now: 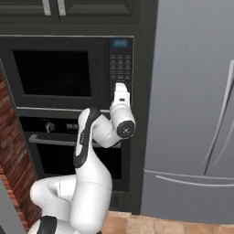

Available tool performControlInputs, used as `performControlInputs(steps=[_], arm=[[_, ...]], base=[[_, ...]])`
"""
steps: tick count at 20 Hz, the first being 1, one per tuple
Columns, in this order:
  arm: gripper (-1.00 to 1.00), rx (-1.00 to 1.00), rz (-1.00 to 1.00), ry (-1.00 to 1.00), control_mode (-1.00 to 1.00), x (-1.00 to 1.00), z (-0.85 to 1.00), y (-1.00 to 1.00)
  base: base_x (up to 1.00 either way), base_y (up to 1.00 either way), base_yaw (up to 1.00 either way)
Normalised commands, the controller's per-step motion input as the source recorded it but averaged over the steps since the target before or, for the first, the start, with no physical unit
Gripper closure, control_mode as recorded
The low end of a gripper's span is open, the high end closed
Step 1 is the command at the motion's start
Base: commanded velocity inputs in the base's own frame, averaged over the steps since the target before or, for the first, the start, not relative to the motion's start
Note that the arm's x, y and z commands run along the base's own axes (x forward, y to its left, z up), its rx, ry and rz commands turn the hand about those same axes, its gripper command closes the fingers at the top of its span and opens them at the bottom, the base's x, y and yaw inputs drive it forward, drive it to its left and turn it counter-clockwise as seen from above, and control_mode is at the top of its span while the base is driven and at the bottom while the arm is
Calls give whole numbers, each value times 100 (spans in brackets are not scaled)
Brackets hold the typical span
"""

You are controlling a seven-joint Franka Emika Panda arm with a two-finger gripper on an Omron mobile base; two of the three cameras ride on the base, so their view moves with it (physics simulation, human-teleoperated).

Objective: Pick the corn from the sink and place it in the bowl. Then pick the bowl and place it in the microwave. Then close the microwave door and press the start button.

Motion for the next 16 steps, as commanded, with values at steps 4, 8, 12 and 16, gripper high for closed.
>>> performControlInputs(steps=[4,8,12,16], arm=[[100,0,0,0,-100,40,-15,0],[100,2,0,0,-100,59,-24,0],[100,1,0,0,-100,66,-43,0],[100,1,0,0,-100,67,-31,-5]], base=[[0,0,0],[0,0,0],[0,0,0],[0,0,0]])
